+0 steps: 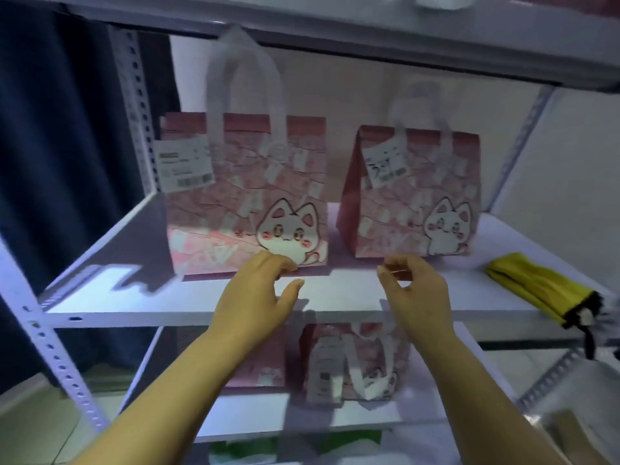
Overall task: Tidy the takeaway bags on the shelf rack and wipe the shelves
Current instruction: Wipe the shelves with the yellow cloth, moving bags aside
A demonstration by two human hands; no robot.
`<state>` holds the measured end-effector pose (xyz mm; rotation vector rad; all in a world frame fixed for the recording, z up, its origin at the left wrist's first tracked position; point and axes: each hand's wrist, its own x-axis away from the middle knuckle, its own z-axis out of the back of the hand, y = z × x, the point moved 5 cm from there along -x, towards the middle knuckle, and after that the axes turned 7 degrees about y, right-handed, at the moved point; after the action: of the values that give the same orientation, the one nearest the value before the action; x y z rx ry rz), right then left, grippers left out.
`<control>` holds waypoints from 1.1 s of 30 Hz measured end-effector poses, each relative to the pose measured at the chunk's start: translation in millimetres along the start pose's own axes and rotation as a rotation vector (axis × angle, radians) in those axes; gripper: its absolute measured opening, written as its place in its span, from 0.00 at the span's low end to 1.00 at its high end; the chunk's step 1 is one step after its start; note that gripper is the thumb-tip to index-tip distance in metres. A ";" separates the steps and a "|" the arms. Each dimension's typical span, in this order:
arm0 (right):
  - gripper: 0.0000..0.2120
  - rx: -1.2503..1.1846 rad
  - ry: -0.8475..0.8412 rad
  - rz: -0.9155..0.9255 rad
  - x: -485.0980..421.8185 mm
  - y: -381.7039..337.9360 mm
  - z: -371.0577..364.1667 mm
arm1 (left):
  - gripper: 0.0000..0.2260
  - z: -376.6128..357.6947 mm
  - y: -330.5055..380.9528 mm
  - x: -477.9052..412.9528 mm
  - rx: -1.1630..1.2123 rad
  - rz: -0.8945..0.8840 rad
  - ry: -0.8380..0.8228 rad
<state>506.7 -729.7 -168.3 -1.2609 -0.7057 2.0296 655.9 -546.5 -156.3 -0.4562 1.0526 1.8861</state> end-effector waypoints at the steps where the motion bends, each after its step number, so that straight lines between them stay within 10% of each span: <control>1: 0.03 0.020 0.001 -0.012 -2.6 9.6 10.6 | 0.09 -9.5 8.4 -0.5 0.005 -0.008 -0.012; 19: 0.02 0.129 0.006 -0.099 -66.6 157.7 175.2 | 0.06 -180.6 162.7 -6.8 0.093 0.028 -0.105; 33: 0.28 0.702 -0.261 -0.025 -111.9 204.7 173.1 | 0.06 -215.2 178.8 11.7 0.011 0.080 -0.202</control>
<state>338.2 -965.9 -183.7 -0.5851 -0.0790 2.1577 476.9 -757.4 -200.1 -0.2143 0.9580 1.9498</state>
